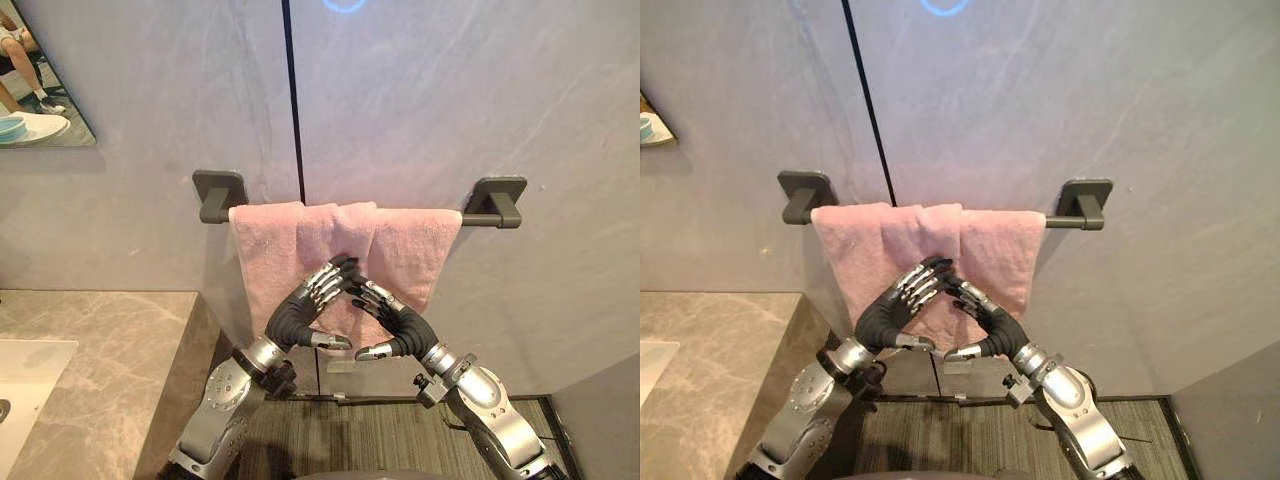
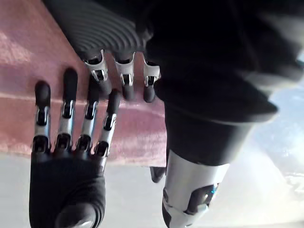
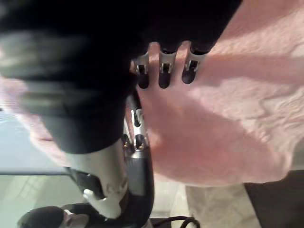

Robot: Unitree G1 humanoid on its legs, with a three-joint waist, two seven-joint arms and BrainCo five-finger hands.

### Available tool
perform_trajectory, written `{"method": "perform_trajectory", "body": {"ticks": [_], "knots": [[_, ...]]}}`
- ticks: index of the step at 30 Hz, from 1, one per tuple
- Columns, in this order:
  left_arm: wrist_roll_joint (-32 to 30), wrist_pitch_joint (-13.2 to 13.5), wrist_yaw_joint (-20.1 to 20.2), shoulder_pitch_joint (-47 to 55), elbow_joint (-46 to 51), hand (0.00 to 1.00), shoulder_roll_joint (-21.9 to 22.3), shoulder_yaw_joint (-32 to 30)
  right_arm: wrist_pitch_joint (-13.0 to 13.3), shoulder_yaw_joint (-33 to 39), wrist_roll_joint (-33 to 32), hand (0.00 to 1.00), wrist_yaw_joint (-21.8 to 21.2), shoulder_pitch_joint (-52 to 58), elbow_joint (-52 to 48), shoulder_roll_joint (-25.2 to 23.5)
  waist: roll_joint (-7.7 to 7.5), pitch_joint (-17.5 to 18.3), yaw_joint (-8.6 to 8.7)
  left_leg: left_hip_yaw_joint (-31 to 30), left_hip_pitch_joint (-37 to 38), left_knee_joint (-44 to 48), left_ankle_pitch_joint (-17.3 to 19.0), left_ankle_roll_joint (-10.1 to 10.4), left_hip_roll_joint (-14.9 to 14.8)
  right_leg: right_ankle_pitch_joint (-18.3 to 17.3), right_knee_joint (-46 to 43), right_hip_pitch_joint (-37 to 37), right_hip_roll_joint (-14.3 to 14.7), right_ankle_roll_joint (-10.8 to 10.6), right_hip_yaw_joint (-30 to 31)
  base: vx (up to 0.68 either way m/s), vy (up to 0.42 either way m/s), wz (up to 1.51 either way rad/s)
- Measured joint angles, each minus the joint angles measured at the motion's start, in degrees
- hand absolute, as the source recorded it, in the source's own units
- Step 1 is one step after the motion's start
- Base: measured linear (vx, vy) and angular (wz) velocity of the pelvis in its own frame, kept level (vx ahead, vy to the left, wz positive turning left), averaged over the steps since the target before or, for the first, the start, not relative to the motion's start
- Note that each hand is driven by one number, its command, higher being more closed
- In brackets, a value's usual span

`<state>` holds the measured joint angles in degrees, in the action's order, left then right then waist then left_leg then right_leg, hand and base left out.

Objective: Organize washtable

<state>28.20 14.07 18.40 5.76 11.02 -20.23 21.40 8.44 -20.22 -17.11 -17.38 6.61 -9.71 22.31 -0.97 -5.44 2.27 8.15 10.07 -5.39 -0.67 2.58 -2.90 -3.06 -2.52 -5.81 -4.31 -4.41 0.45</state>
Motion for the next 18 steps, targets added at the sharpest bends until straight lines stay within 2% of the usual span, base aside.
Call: {"method": "perform_trajectory", "body": {"ticks": [8, 18], "knots": [[-2.0, 0.0, -3.1, -3.1, -3.1, 0.00, 2.2, -2.6, 0.0, 0.3, 5.8, 0.00, 1.5, -3.0, 3.9, -0.1, 0.00, 0.0, 0.07, -0.3, -0.6, 0.0, 0.0, 0.0, 0.0, 0.0, 0.3, 0.0, 0.0, 0.0, -0.3, 0.00, -0.006, 0.02], [-4.2, 0.3, -5.5, -4.8, -7.3, 0.00, 4.2, -6.1, 0.0, 2.5, 7.8, 0.00, 4.3, -6.0, 7.5, -0.9, -0.02, 0.1, 0.12, -0.7, -1.9, 0.0, 0.0, 0.0, 0.0, 0.0, 0.6, 0.9, 0.0, 0.1, -0.6, 0.00, -0.003, 0.01]]}}
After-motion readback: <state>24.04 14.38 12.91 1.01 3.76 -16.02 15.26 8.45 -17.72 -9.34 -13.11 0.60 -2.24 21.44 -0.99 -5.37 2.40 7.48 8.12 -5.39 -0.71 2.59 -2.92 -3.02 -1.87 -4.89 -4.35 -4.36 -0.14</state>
